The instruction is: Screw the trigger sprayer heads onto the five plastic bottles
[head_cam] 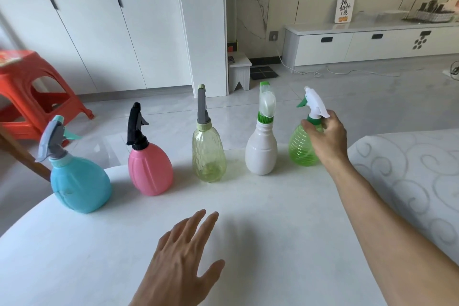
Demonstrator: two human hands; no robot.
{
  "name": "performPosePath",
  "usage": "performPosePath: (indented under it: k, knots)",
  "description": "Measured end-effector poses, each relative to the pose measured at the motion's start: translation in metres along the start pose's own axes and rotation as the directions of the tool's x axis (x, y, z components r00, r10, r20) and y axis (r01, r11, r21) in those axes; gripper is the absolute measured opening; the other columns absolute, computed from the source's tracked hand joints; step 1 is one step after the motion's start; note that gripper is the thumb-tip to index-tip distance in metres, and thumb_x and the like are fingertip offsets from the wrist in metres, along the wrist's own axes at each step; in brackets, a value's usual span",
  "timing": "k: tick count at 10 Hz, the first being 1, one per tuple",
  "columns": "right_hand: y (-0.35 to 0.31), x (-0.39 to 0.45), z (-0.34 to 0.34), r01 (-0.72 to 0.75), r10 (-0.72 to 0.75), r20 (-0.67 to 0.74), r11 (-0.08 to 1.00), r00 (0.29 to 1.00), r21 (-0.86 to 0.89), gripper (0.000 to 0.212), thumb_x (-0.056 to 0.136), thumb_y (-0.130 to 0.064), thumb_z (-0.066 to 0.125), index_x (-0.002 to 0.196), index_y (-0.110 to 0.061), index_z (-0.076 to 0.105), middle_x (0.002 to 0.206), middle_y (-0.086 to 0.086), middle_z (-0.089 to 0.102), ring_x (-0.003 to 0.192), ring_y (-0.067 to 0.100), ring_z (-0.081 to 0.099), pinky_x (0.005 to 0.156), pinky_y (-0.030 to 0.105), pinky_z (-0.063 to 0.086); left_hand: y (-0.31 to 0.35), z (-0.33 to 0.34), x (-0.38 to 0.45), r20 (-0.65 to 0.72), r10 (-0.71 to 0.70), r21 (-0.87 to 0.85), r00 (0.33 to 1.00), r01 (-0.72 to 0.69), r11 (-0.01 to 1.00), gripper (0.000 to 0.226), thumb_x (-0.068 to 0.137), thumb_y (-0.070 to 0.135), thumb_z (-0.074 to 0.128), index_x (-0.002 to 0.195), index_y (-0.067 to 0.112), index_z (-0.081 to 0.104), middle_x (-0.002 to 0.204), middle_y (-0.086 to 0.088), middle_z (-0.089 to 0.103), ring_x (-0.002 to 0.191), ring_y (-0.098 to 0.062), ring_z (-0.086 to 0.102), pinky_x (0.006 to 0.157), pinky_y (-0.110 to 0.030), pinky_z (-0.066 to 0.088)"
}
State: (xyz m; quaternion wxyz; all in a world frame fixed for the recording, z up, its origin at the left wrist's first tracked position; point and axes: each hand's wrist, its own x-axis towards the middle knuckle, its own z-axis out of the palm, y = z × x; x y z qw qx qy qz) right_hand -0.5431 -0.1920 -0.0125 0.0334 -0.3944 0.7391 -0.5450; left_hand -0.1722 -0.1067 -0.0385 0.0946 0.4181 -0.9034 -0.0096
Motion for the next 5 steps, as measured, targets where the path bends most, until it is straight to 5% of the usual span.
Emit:
performPosePath:
  k: [2, 5]
  knots:
    - [-0.001, -0.004, 0.000, -0.039, 0.040, 0.025, 0.998, 0.999, -0.050, 0.042, 0.083, -0.036, 0.073, 0.115, -0.014, 0.057, 0.103, -0.001, 0.063, 0.103, 0.030, 0.060, 0.075, 0.030, 0.038, -0.001, -0.001, -0.002, -0.004, 0.016, -0.009, 1.000, -0.016, 1.000, 0.081, 0.057, 0.048, 0.081, 0.129, 0.015, 0.067, 0.123, -0.007, 0.070, 0.100, -0.026, 0.073, 0.071, -0.039, 0.061]
    - [0.002, -0.006, -0.010, -0.079, 0.080, 0.040, 0.997, 0.996, -0.022, 0.066, 0.077, -0.044, 0.079, 0.132, -0.020, 0.050, 0.137, 0.002, 0.059, 0.128, 0.025, 0.051, 0.090, 0.031, 0.037, 0.001, -0.001, -0.001, -0.024, 0.015, -0.012, 1.000, -0.016, 1.000, 0.083, 0.054, 0.053, 0.081, 0.128, 0.018, 0.068, 0.122, -0.004, 0.071, 0.099, -0.024, 0.074, 0.071, -0.036, 0.061]
